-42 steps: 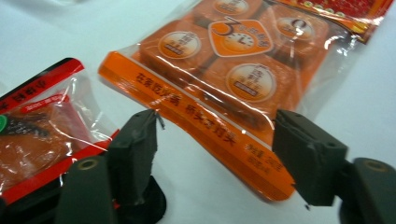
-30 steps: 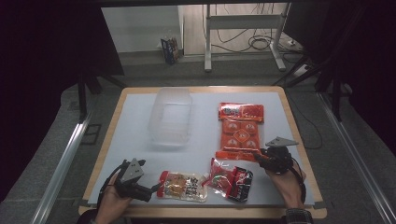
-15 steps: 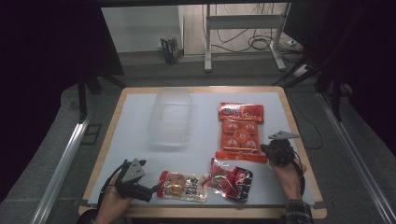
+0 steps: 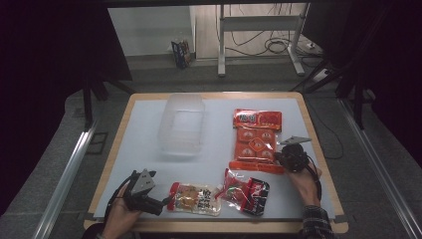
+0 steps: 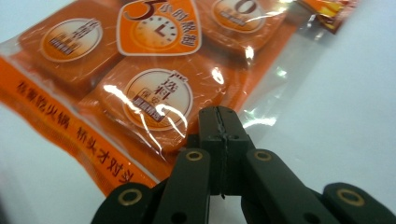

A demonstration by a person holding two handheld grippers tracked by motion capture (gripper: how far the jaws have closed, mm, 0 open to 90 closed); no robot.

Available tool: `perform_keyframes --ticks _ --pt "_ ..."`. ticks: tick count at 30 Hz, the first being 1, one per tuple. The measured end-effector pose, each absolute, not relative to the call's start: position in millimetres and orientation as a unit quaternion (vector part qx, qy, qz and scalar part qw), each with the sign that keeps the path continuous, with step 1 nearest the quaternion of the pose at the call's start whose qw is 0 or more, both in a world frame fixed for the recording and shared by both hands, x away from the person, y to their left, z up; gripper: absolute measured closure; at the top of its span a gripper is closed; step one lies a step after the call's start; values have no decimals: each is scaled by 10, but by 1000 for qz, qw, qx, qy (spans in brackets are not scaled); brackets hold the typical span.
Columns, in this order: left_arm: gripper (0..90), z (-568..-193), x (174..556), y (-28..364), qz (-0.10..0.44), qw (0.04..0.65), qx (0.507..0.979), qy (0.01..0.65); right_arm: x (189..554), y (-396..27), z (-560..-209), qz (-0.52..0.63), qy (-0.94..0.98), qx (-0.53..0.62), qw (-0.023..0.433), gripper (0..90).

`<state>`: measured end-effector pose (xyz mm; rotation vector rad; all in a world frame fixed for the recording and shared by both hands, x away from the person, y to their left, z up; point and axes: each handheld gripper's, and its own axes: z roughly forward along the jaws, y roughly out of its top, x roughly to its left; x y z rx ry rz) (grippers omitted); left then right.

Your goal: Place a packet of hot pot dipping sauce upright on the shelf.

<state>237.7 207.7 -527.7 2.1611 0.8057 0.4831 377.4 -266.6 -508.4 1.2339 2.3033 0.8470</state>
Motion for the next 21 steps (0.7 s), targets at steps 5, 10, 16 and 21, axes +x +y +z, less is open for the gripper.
perform_keyframes --ticks 5,10,16,21 --pt "0 -5281 2383 2071 188 381 849 315 3736 -2584 -5081 299 839 417 182 886" --pt "0 -5285 2395 2061 188 379 850 313 3705 -2486 -5094 311 844 403 166 885" --pt "0 -5284 2404 2050 188 379 851 311 3681 -2347 -5120 328 849 388 147 884" --pt "0 -5281 2402 2056 189 381 850 312 3679 -2238 -5136 333 853 377 141 884"
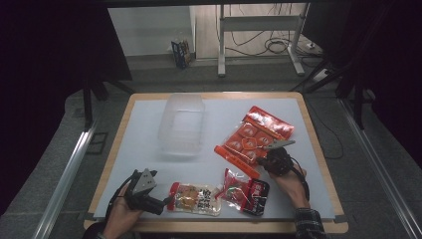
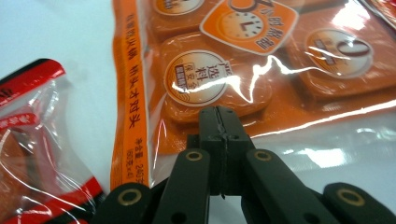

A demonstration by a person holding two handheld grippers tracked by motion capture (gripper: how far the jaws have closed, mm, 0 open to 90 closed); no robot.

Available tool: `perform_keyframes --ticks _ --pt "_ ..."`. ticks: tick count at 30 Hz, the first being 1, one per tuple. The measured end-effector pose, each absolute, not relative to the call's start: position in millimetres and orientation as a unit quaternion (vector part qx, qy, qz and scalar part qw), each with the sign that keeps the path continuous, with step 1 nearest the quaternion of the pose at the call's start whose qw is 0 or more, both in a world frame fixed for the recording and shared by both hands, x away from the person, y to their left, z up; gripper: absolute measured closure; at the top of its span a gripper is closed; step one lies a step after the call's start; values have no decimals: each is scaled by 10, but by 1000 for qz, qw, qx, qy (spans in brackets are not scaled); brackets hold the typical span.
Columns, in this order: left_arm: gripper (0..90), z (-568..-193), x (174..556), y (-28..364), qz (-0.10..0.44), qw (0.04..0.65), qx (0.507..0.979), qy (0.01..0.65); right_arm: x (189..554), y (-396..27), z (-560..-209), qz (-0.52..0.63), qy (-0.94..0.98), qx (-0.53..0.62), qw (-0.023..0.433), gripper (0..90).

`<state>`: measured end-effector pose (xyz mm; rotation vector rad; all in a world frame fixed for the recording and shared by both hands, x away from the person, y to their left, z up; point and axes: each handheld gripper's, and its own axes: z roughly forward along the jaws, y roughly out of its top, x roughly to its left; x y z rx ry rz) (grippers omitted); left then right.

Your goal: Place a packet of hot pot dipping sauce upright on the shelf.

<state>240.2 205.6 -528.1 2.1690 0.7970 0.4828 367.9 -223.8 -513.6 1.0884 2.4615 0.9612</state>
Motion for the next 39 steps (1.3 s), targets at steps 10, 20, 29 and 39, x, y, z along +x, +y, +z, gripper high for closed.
perform_keyframes --ticks 10,20,29,39 --pt "0 -5280 2400 2058 190 381 849 313 3704 -2025 -5158 339 858 362 130 883" --pt "0 -5282 2405 2057 189 379 851 311 3788 -1691 -5172 331 871 337 134 883" --pt "0 -5279 2407 2059 189 380 851 310 3902 -1389 -5204 331 873 326 148 883" --pt "0 -5278 2403 2066 189 381 850 311 4052 -1145 -5247 339 867 328 161 883"
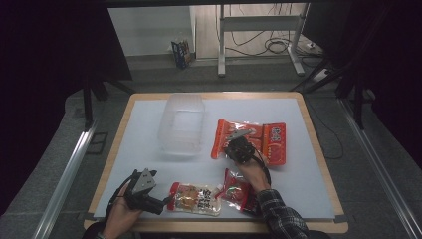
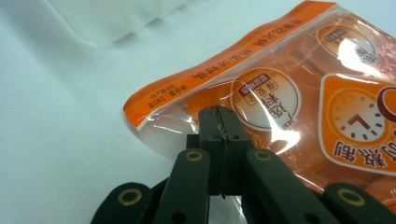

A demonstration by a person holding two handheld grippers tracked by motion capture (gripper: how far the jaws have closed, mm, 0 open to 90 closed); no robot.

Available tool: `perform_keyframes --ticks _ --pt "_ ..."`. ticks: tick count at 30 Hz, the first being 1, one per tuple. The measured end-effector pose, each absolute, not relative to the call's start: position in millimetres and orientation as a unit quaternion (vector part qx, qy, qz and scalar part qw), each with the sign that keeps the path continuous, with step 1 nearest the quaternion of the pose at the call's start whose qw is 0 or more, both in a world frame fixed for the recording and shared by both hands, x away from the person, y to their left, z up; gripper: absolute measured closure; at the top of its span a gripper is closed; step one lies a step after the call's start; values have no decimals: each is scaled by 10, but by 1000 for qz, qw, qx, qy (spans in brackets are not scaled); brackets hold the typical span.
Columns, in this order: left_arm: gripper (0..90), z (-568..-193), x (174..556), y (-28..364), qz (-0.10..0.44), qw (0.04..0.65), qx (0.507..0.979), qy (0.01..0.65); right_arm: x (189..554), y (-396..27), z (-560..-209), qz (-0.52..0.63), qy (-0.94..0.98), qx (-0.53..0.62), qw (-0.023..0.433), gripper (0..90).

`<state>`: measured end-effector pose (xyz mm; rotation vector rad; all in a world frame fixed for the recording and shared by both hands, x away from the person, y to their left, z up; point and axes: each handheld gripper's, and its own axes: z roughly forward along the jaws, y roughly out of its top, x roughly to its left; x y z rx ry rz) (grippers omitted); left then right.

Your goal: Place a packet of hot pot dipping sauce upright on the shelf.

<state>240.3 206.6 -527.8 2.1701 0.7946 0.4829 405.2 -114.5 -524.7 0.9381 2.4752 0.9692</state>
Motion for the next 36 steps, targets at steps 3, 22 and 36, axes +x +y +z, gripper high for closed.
perform_keyframes --ticks 3,22,36 --pt "0 -5280 2403 2069 189 381 850 311 4058 -1156 -5235 342 866 331 152 881" --pt "0 -5272 2384 2072 190 383 849 310 3955 -1354 -5045 341 870 326 146 446" --pt "0 -5273 2384 2072 190 382 850 310 3866 -1634 -4960 346 868 318 161 133"
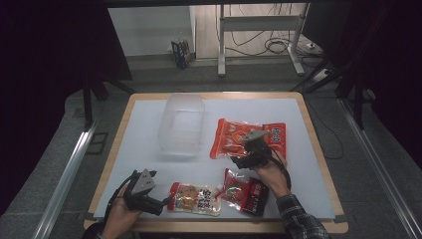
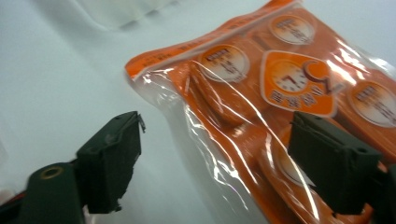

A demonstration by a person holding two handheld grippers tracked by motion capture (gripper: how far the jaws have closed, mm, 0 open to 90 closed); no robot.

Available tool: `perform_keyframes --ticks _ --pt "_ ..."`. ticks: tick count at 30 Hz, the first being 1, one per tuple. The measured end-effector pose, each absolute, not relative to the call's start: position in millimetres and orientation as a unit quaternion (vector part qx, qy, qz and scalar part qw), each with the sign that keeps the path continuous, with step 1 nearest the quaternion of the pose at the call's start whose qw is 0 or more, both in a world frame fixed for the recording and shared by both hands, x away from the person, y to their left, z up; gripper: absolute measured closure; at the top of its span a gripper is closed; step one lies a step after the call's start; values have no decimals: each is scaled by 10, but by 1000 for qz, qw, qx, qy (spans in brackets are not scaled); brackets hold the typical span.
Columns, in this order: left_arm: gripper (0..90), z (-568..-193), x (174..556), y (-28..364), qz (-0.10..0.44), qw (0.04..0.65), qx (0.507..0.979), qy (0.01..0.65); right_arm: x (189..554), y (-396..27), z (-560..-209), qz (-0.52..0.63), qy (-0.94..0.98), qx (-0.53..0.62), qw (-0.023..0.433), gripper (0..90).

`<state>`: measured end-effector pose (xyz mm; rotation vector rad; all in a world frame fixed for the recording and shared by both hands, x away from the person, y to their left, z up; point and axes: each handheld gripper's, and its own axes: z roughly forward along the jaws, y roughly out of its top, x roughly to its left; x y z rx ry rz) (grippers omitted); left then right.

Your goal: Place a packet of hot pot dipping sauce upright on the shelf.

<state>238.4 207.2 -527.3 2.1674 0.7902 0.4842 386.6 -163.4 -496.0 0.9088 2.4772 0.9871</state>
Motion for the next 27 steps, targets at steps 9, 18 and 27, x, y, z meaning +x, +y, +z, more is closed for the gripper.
perform_keyframes --ticks 9,18,27 --pt "0 -5272 2382 2077 189 383 849 310 3860 -1928 -4886 344 860 335 174 66" --pt "0 -5274 2381 2070 189 381 850 309 3867 -2330 -4831 343 850 359 174 4" --pt "0 -5276 2381 2065 189 379 852 308 3922 -2648 -4867 330 830 406 192 0"
